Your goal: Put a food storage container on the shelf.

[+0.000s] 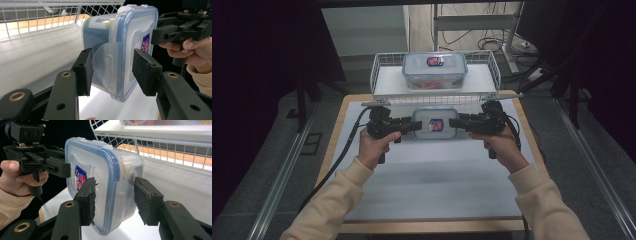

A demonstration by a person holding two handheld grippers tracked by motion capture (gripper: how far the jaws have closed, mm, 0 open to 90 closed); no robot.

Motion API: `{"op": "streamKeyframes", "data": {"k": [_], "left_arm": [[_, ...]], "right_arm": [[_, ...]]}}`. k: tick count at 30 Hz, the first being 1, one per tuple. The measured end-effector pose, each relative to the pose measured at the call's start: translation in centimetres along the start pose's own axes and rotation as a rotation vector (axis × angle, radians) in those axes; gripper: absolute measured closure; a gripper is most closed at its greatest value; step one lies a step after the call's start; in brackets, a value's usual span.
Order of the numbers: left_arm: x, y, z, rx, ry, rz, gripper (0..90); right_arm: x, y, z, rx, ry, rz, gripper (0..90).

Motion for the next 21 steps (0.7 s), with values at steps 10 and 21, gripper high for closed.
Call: {"op": "streamKeyframes", "data": {"k": [10,21], "left_arm": [[0.6,-0.3,-2.3,-0.023,-0.022,-0.005,52.5],[0.9,-0.2,-4.1,-0.026,-0.04,-0.004,52.5]], "right_arm": [[0.7,0.4,-2.1,0.019,-0.016,0.003,52.9],[0.8,0.5,-4.2,0.033,-0.026,0.007,52.9]]}}
Point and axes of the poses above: each handheld gripper's, and its own axes: x roughly backward along the jaws, z roughly out of its underside, y roughly to its left, the point moved 5 cm from there along -x, roughly forward along the jaws, and after that the axes turned 2 degrees about -x, right-handed, at the moved point
